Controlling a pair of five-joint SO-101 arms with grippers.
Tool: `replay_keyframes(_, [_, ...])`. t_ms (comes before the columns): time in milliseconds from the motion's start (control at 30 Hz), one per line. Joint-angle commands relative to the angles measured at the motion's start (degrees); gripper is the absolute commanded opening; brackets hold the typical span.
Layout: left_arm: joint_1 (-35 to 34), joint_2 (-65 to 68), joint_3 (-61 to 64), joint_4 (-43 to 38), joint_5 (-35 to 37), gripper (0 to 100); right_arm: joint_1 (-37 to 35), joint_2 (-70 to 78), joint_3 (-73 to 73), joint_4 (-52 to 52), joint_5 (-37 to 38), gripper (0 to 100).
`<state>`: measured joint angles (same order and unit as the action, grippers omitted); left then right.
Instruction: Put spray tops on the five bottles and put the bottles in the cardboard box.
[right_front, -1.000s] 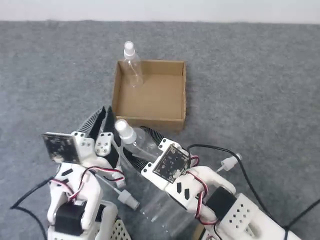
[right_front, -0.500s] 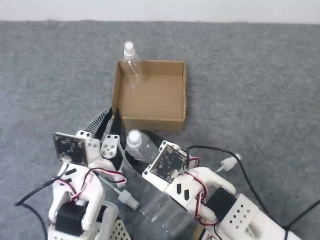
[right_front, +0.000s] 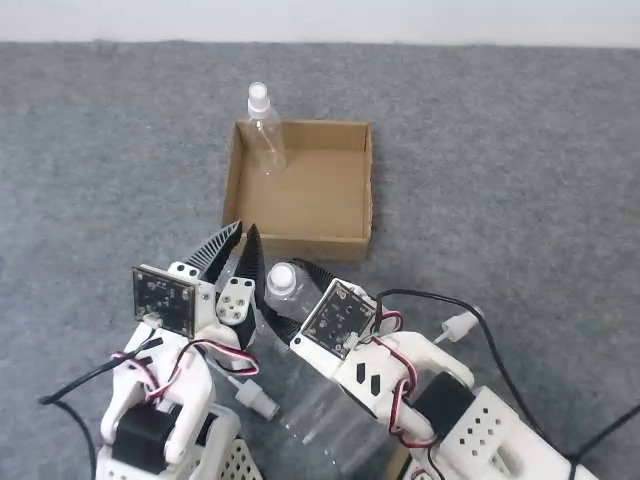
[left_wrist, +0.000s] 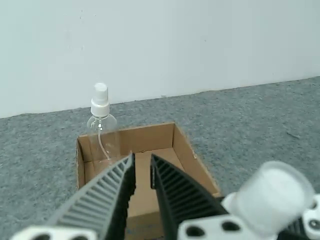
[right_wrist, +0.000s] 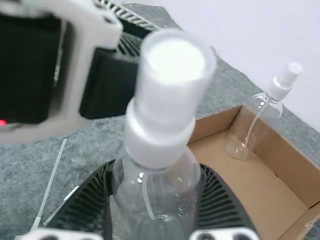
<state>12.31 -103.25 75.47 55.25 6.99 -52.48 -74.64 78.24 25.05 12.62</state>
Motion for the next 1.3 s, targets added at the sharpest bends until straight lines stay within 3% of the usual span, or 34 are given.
replay_keyframes(0, [0.00, -1.14, -1.27, -0.26, -0.35, 5, 0.75, -2.24, -0.70, 0.13, -0.53, 2.4])
replay_keyframes(367, [-12.84, -1.14, -8.04, -0.26, -0.62, 5, 4.70, -2.24, -0.26, -0.48, -3.52, 2.3])
replay_keyframes(733, [-27.52, -1.14, -5.41, 0.00, -0.18, 5, 4.79, -2.24, -0.35, -0.48, -3.69, 2.3])
replay_keyframes(933, [-30.68, -1.14, -0.40, -0.09, 6.68, 4, 4.70, -1.71, -0.44, -0.48, -3.69, 2.3])
replay_keyframes(1267, [-34.20, -1.14, 4.97, -0.35, 7.30, 5, 4.70, -1.54, -6.68, -1.89, -3.16, 2.3])
